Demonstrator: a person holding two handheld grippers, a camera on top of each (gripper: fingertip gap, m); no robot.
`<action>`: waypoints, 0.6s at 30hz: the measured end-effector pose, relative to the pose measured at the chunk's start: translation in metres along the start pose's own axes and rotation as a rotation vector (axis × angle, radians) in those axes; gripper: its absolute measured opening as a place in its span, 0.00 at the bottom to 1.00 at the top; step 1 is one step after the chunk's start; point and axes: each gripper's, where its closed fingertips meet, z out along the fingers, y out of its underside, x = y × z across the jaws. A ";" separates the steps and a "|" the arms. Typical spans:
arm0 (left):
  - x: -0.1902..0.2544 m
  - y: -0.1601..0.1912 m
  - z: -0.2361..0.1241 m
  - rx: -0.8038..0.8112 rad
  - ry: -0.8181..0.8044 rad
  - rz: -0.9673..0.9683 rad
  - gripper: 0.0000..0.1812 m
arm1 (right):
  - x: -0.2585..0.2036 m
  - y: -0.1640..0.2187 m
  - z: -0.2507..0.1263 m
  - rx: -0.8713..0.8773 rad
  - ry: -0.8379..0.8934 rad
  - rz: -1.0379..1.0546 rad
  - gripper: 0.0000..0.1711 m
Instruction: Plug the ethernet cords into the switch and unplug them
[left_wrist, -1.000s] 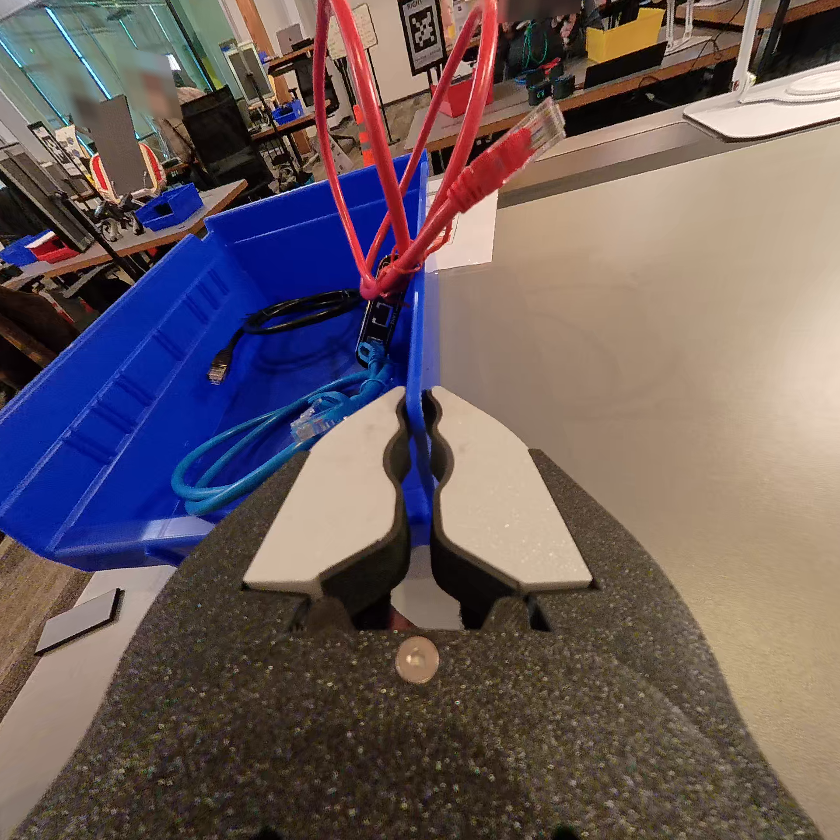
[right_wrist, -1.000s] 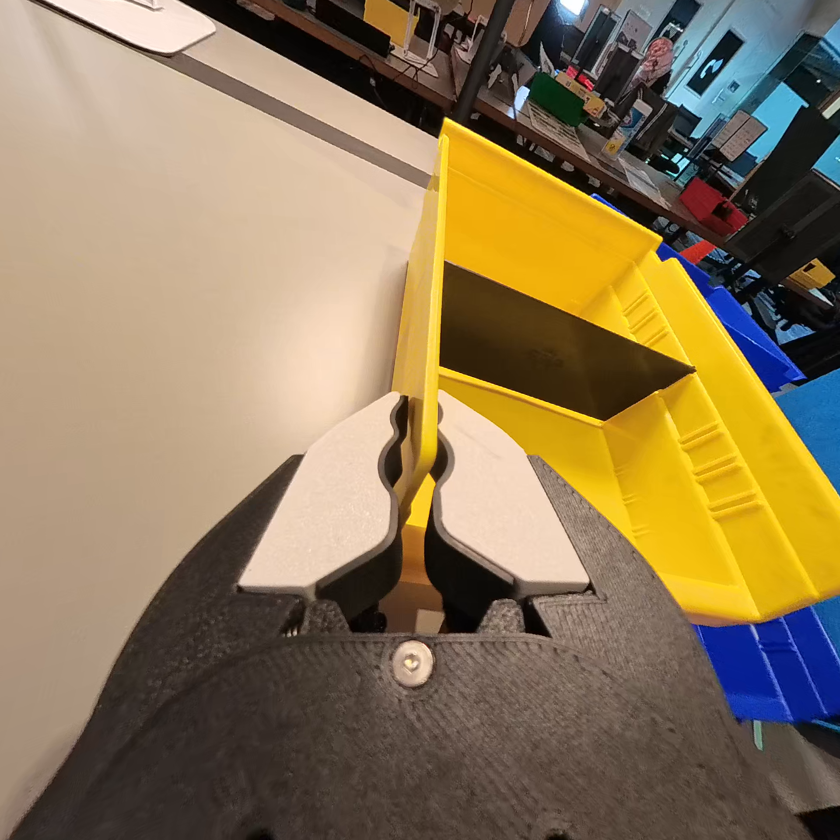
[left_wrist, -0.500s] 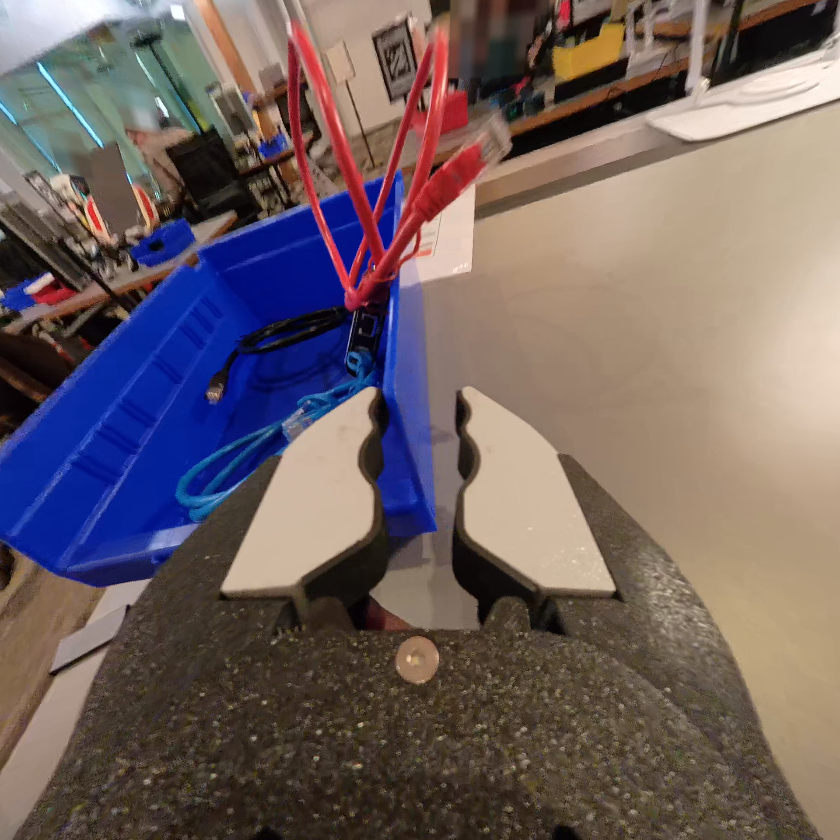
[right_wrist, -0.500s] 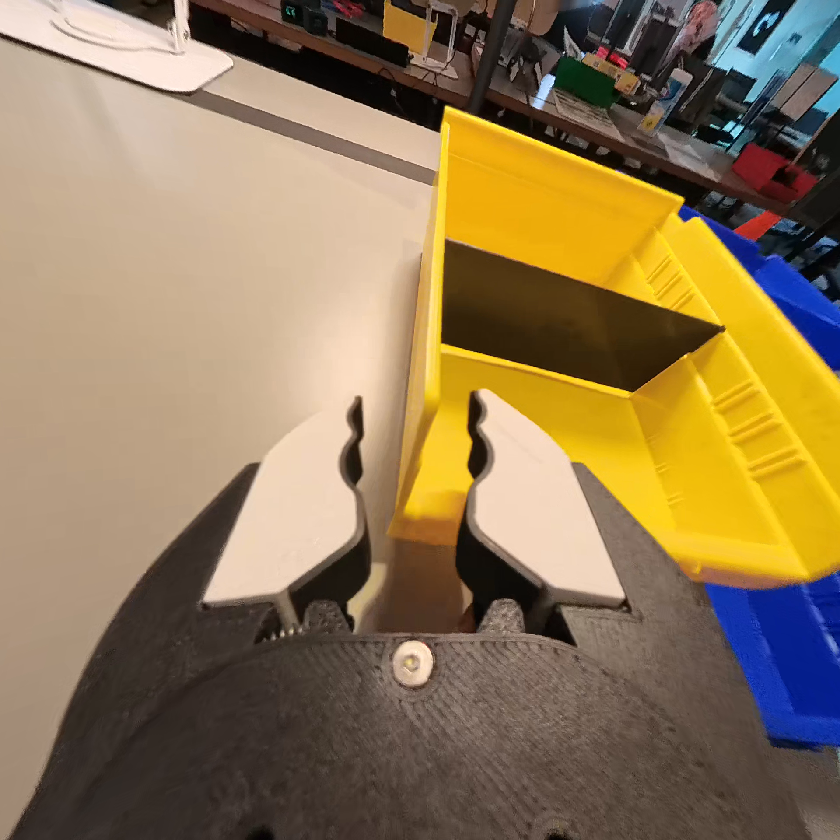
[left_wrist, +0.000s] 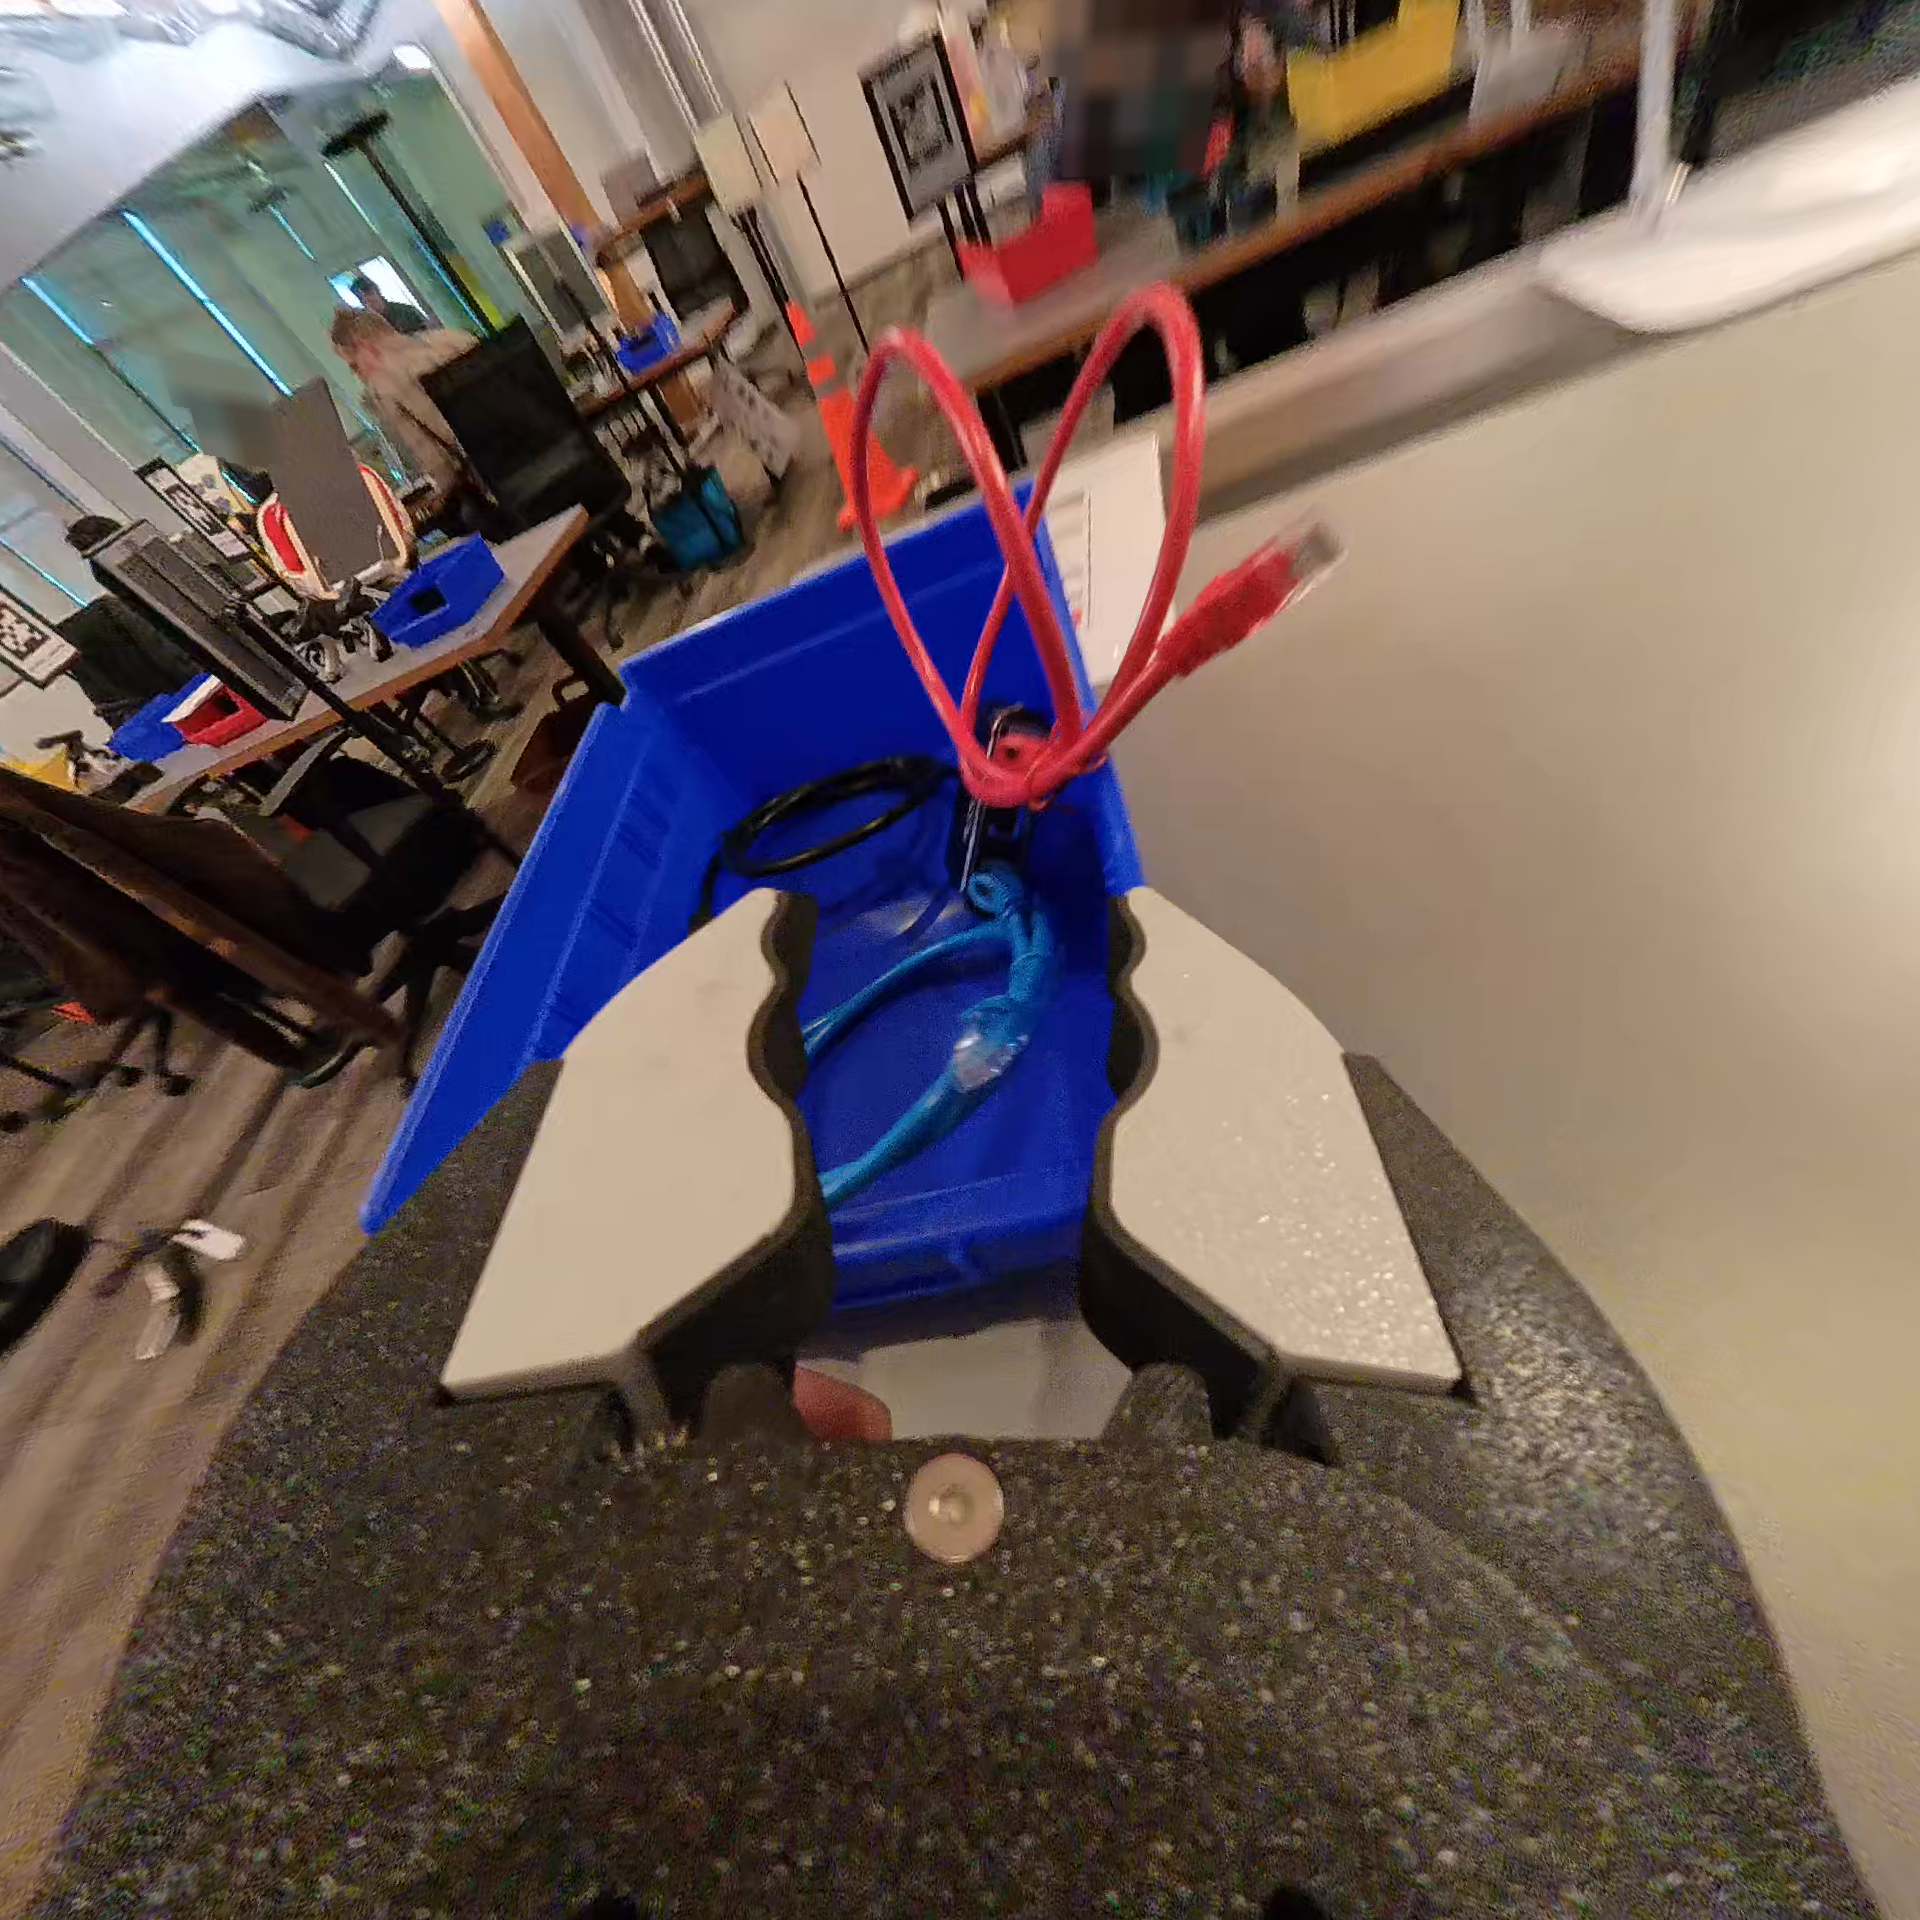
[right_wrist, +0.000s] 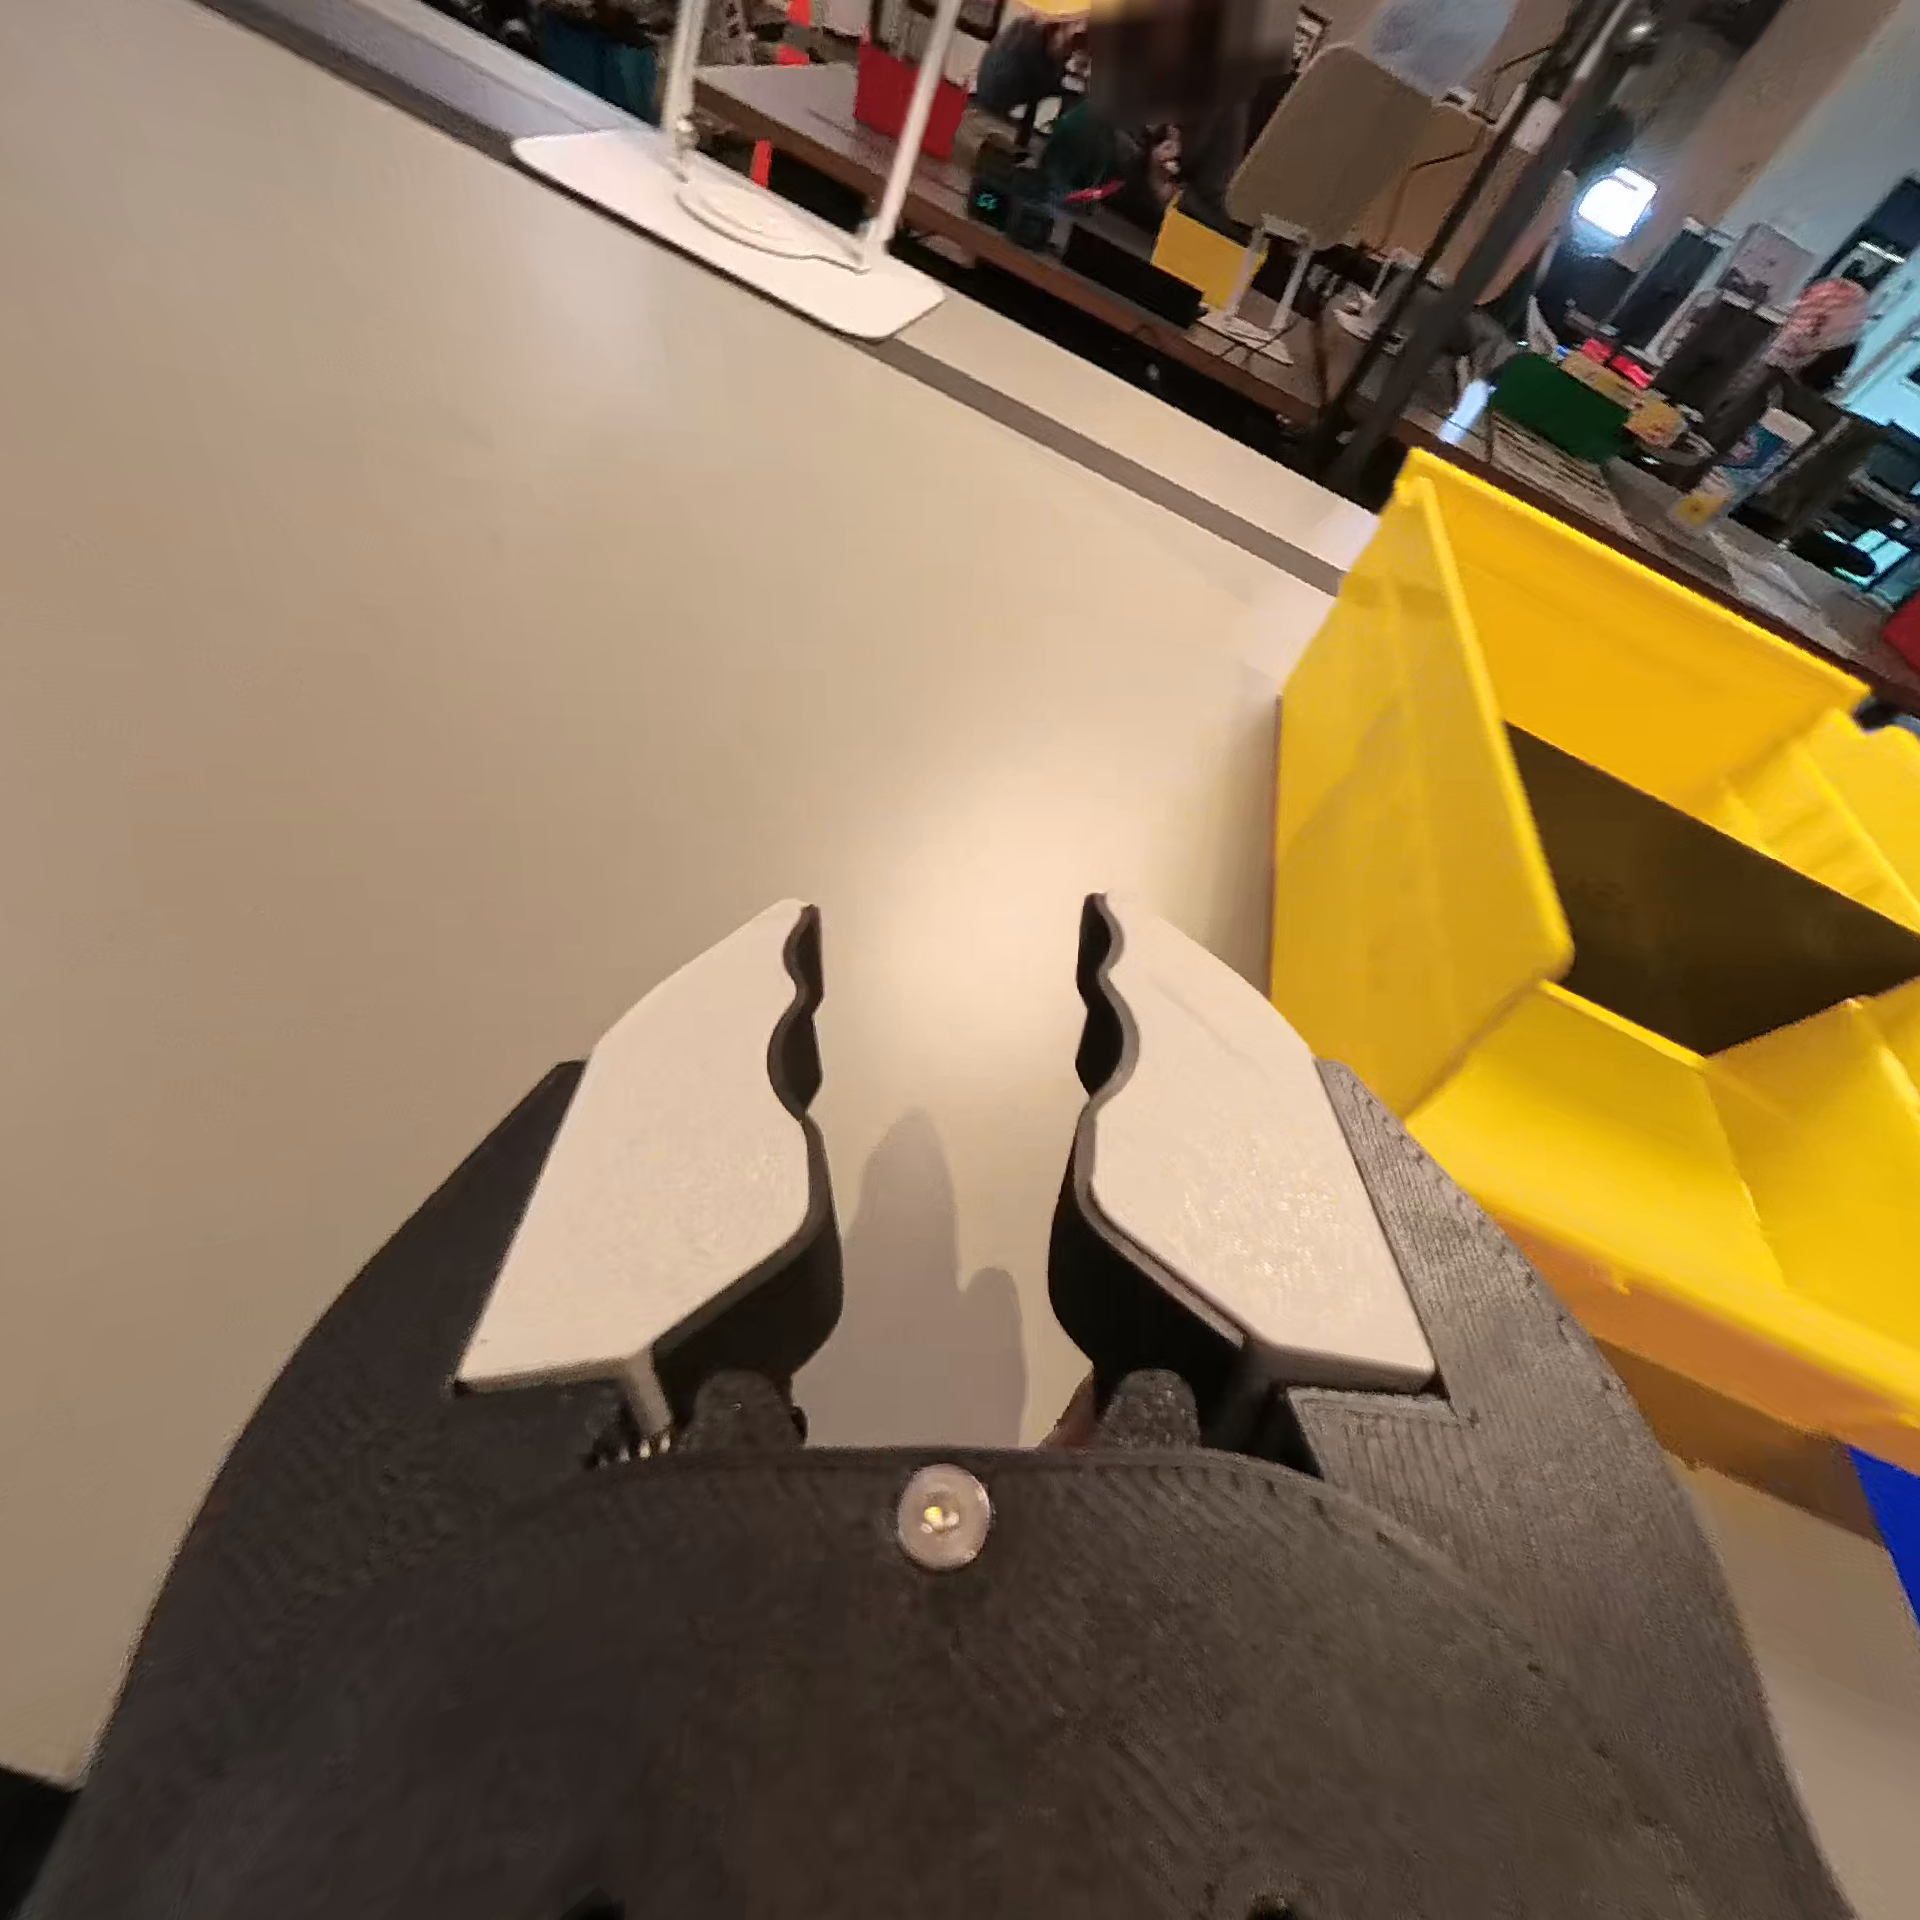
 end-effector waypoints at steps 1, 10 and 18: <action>-0.004 0.006 0.011 -0.046 0.009 0.054 0.31 | -0.005 -0.001 0.004 -0.003 -0.012 -0.011 0.28; -0.041 0.038 0.053 -0.360 0.153 0.369 0.36 | -0.017 0.000 0.019 -0.042 -0.025 -0.098 0.27; -0.019 0.036 0.016 -0.376 0.300 0.390 0.35 | -0.017 0.000 0.021 -0.049 -0.013 -0.117 0.26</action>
